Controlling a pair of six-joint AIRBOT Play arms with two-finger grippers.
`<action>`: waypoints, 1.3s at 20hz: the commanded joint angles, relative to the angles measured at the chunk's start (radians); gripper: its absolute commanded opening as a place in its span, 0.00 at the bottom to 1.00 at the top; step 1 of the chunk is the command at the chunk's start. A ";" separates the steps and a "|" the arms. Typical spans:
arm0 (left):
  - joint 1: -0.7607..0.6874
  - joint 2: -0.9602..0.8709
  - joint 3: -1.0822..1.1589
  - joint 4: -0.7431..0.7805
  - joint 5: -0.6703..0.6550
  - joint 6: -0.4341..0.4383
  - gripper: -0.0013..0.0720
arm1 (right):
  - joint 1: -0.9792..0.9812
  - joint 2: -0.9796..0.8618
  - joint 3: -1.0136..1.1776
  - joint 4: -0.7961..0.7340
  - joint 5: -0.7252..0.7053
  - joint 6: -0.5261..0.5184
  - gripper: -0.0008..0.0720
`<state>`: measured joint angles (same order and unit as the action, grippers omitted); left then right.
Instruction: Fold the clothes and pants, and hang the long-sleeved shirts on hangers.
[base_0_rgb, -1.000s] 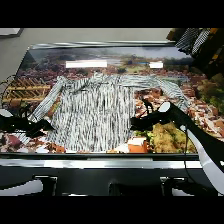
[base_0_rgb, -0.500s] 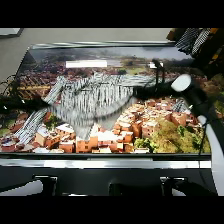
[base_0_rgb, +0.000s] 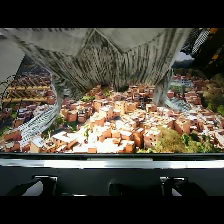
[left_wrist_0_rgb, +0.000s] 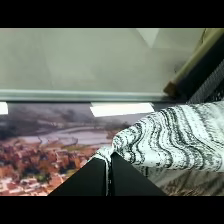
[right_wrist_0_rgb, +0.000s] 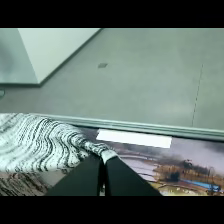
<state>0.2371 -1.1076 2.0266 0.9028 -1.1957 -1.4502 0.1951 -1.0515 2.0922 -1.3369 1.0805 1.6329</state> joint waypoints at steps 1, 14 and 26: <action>-0.006 0.204 -0.009 0.183 0.034 -0.159 0.04 | 0.000 0.188 0.023 -0.062 0.073 0.069 0.04; -0.042 0.093 -0.185 0.163 0.070 -0.179 0.04 | 0.000 -0.106 0.023 -0.175 -0.113 0.262 0.04; -0.202 -0.745 -0.243 0.162 0.294 -0.184 0.04 | 0.002 -0.879 -0.081 -0.046 -0.338 0.339 0.05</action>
<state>0.0601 -1.6981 1.7863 1.0698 -0.9138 -1.6054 0.1955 -1.7908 2.0373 -1.4357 0.7116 1.9533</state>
